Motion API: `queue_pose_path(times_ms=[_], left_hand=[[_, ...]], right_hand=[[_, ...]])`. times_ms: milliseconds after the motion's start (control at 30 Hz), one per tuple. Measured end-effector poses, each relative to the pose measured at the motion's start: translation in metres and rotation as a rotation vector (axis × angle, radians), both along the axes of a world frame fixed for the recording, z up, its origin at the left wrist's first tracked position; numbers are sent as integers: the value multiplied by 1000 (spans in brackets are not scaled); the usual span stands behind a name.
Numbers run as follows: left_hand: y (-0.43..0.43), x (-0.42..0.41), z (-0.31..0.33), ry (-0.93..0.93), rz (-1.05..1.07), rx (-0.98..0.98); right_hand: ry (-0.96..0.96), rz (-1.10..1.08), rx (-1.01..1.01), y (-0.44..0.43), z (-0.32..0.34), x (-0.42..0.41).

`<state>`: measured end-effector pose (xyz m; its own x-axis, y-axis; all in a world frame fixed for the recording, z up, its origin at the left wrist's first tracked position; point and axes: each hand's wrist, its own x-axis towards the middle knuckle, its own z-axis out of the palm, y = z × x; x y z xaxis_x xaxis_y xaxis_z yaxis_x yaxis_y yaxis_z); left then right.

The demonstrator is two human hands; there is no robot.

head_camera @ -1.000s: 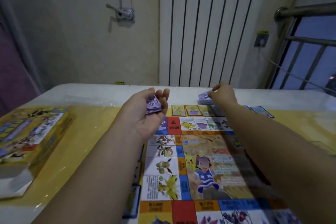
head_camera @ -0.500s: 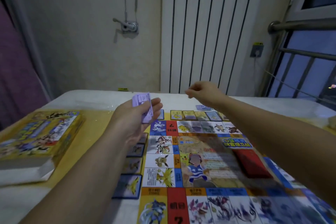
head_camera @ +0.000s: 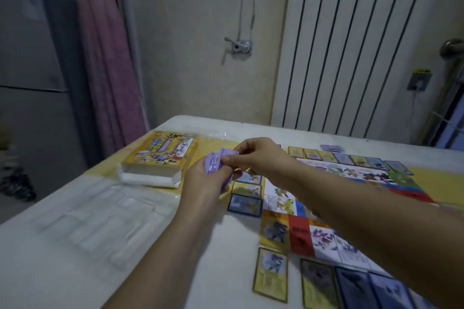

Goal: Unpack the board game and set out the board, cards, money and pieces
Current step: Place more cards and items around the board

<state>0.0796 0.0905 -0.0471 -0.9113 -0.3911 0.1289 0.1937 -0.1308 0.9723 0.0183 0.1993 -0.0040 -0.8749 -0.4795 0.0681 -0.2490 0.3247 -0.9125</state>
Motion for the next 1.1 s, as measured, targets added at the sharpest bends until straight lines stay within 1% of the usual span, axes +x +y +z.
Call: queue_pose_path(times_ms=[100, 200, 267, 367, 433, 533, 633, 667, 733, 800, 867, 933, 1000, 1067, 1100], left_hand=[[-8, 5, -13, -5, 67, -53], [-18, 5, -19, -8, 102, -11], [-26, 3, -18, 3, 165, 75], [-36, 0, -15, 73, 225, 320], [-37, -1, -13, 111, 219, 379], [-36, -1, -9, 132, 187, 370], [-36, 1, -6, 105, 152, 404], [-35, 2, -5, 94, 144, 427], [-34, 4, -3, 60, 120, 475], [-30, 6, 0, 15, 70, 506], [-23, 11, 2, -17, -32, 512], [-11, 15, 5, -40, -153, 505], [7, 21, 9, -44, -274, 515], [28, 29, 14, -32, -427, 467], [40, 36, 17, -31, -499, 411]], right_hand=[[18, -26, 50, -14, -7, 2], [60, -66, 74, -23, -9, -5], [74, -122, 73, -26, -12, -16], [97, -163, 147, -30, -22, -29], [108, -176, 229, -34, -34, -35], [116, -202, 334, -42, -53, -47], [223, -274, 478, -45, -62, -54], [261, -288, 474, -44, -59, -53], [317, -267, 385, -39, -46, -42], [362, -182, 279, -28, -28, -21], [422, -56, 250, -12, -9, 9], [545, 61, 358, 9, 7, 41], [731, 120, 539, 29, 16, 70], [871, 99, 666, 49, 18, 90], [896, 75, 695, 58, 17, 97]])
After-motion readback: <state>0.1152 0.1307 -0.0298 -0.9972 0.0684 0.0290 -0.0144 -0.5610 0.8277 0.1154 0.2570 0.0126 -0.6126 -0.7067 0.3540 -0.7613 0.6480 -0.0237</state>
